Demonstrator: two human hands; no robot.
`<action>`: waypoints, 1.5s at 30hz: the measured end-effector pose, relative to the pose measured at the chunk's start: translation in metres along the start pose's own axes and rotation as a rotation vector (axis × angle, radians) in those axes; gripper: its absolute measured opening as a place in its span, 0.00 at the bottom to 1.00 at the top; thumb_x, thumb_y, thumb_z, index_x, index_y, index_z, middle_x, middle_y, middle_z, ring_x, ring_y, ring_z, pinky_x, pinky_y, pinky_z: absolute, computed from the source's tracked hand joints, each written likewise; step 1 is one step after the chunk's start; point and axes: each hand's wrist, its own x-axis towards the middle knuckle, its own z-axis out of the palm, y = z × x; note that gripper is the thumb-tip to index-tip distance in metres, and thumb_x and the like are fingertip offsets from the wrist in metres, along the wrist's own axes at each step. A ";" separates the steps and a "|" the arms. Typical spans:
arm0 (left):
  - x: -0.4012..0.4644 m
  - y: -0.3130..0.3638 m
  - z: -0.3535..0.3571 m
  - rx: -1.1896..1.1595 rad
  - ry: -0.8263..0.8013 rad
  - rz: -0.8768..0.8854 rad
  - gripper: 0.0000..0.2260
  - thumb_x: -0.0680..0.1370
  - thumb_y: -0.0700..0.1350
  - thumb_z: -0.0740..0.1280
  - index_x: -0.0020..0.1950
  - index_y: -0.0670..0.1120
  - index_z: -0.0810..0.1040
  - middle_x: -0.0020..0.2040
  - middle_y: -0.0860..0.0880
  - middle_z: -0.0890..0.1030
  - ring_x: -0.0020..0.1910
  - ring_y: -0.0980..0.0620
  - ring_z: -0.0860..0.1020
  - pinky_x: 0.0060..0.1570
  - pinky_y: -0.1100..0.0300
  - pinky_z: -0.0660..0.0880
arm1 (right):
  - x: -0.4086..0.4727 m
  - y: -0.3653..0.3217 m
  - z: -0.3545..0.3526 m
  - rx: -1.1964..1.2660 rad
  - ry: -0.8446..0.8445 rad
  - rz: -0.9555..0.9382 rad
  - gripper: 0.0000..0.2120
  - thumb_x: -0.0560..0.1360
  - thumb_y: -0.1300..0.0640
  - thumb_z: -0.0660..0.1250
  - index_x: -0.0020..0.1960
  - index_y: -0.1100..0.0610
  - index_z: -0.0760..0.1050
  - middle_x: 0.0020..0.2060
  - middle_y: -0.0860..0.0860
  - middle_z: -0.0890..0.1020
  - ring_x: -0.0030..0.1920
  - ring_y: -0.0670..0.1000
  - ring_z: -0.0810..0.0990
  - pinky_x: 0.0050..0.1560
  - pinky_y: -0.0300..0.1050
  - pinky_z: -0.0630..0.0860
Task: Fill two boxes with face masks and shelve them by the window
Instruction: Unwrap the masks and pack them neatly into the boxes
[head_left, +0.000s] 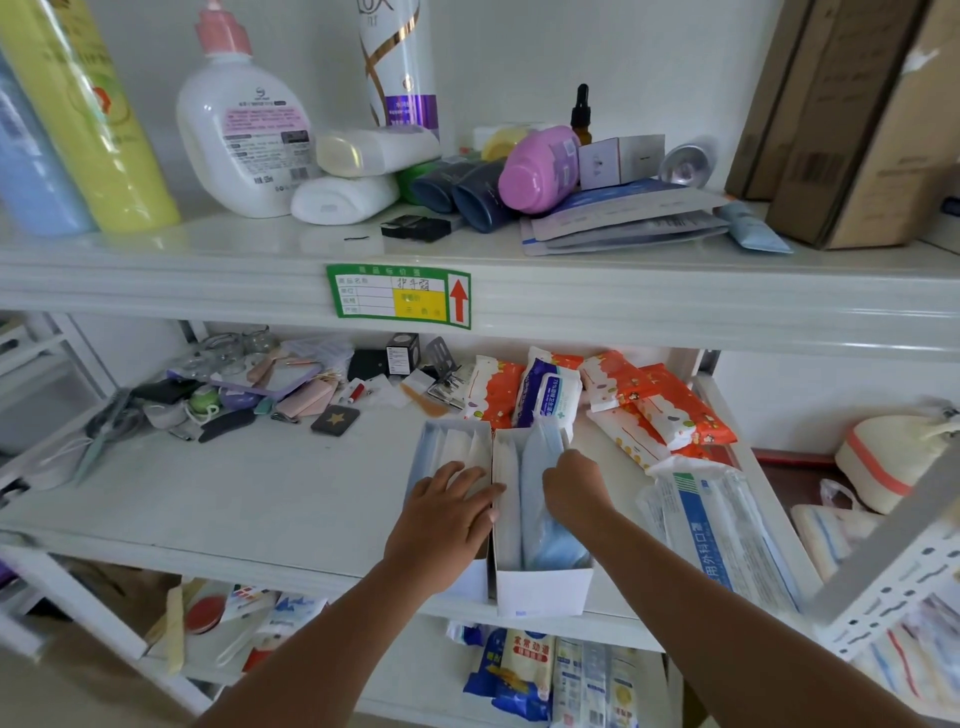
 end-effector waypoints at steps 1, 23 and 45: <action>0.000 0.000 0.000 -0.003 0.005 -0.001 0.18 0.81 0.53 0.49 0.65 0.57 0.73 0.64 0.54 0.77 0.65 0.48 0.73 0.59 0.52 0.74 | 0.002 0.001 -0.002 0.011 -0.002 0.009 0.14 0.79 0.63 0.55 0.58 0.69 0.73 0.44 0.57 0.72 0.44 0.55 0.71 0.46 0.45 0.70; 0.000 -0.001 0.004 -0.044 0.039 -0.014 0.18 0.81 0.53 0.48 0.65 0.56 0.72 0.63 0.55 0.76 0.65 0.50 0.72 0.59 0.53 0.73 | 0.015 0.055 -0.080 0.715 -0.098 0.120 0.07 0.75 0.58 0.63 0.52 0.58 0.74 0.44 0.58 0.79 0.45 0.56 0.79 0.39 0.45 0.77; 0.001 0.000 0.003 -0.026 0.057 -0.025 0.17 0.81 0.52 0.49 0.64 0.57 0.72 0.61 0.56 0.77 0.62 0.51 0.73 0.59 0.53 0.71 | 0.024 0.117 -0.037 0.739 -0.045 0.417 0.13 0.72 0.61 0.66 0.55 0.52 0.70 0.50 0.58 0.79 0.53 0.59 0.78 0.55 0.57 0.76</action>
